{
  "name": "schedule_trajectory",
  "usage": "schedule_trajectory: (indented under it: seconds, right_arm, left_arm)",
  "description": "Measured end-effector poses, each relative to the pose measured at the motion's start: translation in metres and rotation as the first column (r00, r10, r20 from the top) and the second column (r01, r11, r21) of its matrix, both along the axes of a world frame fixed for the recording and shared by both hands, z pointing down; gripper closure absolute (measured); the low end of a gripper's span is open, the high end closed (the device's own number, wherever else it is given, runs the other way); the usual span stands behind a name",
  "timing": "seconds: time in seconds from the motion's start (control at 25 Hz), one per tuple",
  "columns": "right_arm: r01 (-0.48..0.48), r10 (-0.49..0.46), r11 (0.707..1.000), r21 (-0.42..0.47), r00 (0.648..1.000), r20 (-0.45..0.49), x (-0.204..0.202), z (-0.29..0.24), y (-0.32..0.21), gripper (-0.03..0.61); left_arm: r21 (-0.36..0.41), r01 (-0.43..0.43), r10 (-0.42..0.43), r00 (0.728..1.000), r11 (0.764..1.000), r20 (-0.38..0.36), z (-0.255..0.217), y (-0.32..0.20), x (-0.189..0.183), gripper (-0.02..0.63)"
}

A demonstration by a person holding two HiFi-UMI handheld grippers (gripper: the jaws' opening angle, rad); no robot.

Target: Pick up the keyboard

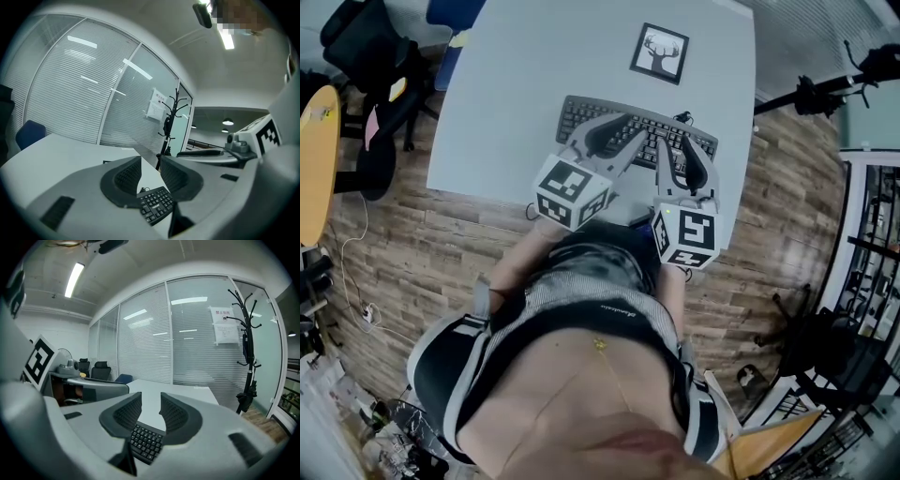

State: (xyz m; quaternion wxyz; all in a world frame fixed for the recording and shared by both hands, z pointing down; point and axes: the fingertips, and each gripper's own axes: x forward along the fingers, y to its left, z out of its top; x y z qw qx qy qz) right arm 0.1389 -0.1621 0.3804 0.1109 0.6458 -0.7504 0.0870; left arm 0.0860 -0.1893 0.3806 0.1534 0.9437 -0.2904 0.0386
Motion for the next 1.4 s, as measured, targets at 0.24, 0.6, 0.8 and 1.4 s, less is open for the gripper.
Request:
schedule_trajectory:
  seconds: [0.24,0.6,0.8,1.4]
  right_arm:
    - [-0.022,0.022,0.999,-0.039,1.000,-0.006,0.019,0.014,-0.006,0.449]
    - [-0.069,0.065,0.991,-0.117,0.997,-0.039,0.044,0.048,-0.015,0.449]
    - [-0.081,0.073,0.983,-0.168,0.996,-0.055,0.060,0.074,-0.017,0.443]
    - [-0.156,0.153,0.946,-0.284,0.988,-0.036,0.118,0.144,-0.024,0.442]
  left_arm:
    - [-0.004,0.006,-0.006,0.999,1.000,0.036,0.013,-0.009,0.006,0.511]
    - [-0.062,0.025,-0.021,0.998,0.998,0.057,0.040,-0.029,0.000,0.511]
    - [-0.095,0.044,-0.037,0.997,0.995,0.073,0.060,-0.040,-0.006,0.511]
    - [-0.233,0.141,-0.105,0.981,0.962,0.160,0.137,-0.066,-0.040,0.511]
